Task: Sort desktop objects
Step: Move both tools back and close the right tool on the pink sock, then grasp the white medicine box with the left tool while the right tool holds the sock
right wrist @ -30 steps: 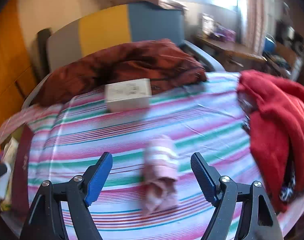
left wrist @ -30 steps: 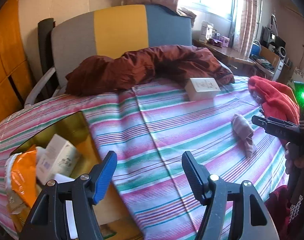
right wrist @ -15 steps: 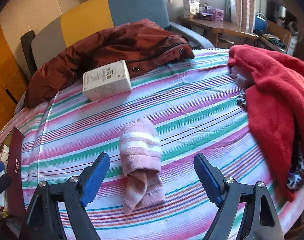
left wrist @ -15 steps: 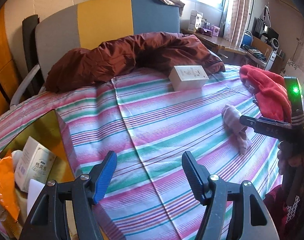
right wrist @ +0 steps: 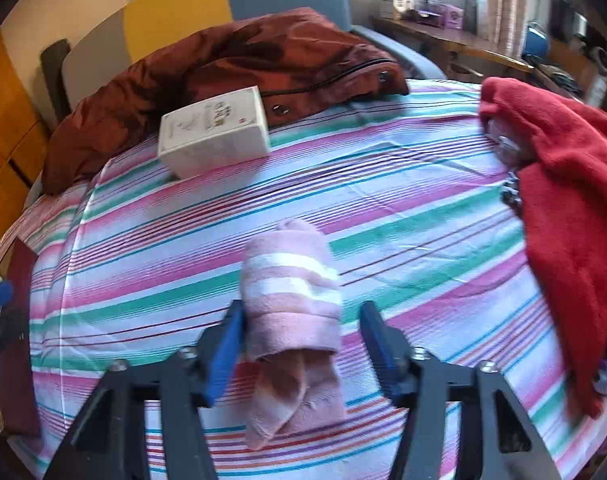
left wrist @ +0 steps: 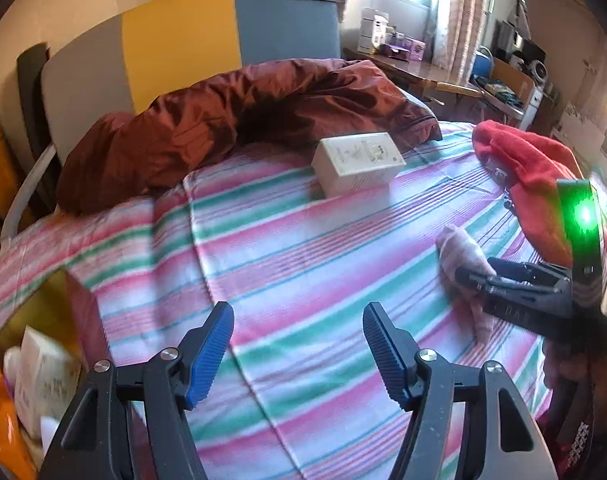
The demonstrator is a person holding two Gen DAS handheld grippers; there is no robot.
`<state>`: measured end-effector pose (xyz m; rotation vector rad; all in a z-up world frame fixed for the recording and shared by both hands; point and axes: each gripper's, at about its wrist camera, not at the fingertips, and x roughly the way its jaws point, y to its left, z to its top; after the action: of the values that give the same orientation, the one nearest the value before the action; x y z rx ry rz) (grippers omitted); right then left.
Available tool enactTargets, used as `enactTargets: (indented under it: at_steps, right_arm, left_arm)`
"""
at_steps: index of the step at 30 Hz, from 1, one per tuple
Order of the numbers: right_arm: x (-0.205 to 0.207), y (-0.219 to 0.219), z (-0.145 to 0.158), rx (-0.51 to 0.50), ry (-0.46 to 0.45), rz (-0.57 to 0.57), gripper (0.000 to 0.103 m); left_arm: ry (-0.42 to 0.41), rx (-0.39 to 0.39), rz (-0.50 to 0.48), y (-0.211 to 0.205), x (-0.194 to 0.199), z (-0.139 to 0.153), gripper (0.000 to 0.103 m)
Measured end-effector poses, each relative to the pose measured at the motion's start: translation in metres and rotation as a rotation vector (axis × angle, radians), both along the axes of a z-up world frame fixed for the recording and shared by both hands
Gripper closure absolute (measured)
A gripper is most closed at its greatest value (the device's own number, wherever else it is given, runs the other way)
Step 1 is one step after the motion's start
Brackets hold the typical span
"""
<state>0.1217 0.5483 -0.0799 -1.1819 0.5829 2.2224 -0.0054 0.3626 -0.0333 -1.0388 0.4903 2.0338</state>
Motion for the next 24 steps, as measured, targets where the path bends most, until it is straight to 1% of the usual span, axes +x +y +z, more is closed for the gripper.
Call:
enactTargets:
  at_steps: [1,3,5,6,8,10,11,13,15,16,20,24]
  right_arm:
    - [-0.003,-0.002,-0.002,0.005,-0.011,0.008,0.050]
    - [-0.005,-0.003,-0.004,0.004,-0.019,0.017,0.060]
    - [-0.007,-0.006,-0.002,0.022,-0.027,0.032,0.066]
    - [-0.008,-0.007,-0.001,0.031,-0.032,0.040,0.067]
    - [-0.009,-0.010,0.000,0.042,-0.043,0.052,0.069]
    - [-0.009,-0.009,0.001,0.038,-0.042,0.052,0.069]
    - [-0.009,-0.009,0.001,0.033,-0.043,0.050,0.069]
    - [-0.009,-0.008,0.001,0.026,-0.044,0.049,0.069]
    - [-0.008,-0.007,0.000,0.015,-0.042,0.043,0.069]
    - [-0.008,-0.007,0.000,0.009,-0.039,0.042,0.069]
    - [-0.009,-0.006,-0.002,0.002,-0.042,0.042,0.067]
    - [-0.009,-0.004,-0.004,-0.013,-0.043,0.041,0.065]
  left_arm:
    - [0.009,-0.009,-0.013,0.008,-0.003,0.001,0.035]
    - [0.014,-0.009,-0.041,0.019,-0.007,0.003,0.035]
    - [0.031,-0.013,-0.085,0.034,-0.012,0.006,0.031]
    - [0.040,-0.014,-0.105,0.040,-0.013,0.007,0.030]
    - [0.072,-0.017,-0.163,0.056,-0.018,0.008,0.024]
    - [0.119,-0.035,-0.217,0.070,-0.020,0.008,0.023]
    - [0.167,-0.049,-0.252,0.079,-0.021,0.008,0.023]
    - [0.234,-0.084,-0.326,0.096,-0.022,0.005,0.022]
    - [0.276,-0.087,-0.380,0.107,-0.023,0.004,0.021]
    - [0.303,-0.104,-0.418,0.116,-0.025,0.000,0.020]
    - [0.353,-0.139,-0.509,0.138,-0.032,-0.010,0.018]
    - [0.377,-0.163,-0.578,0.154,-0.040,-0.020,0.017]
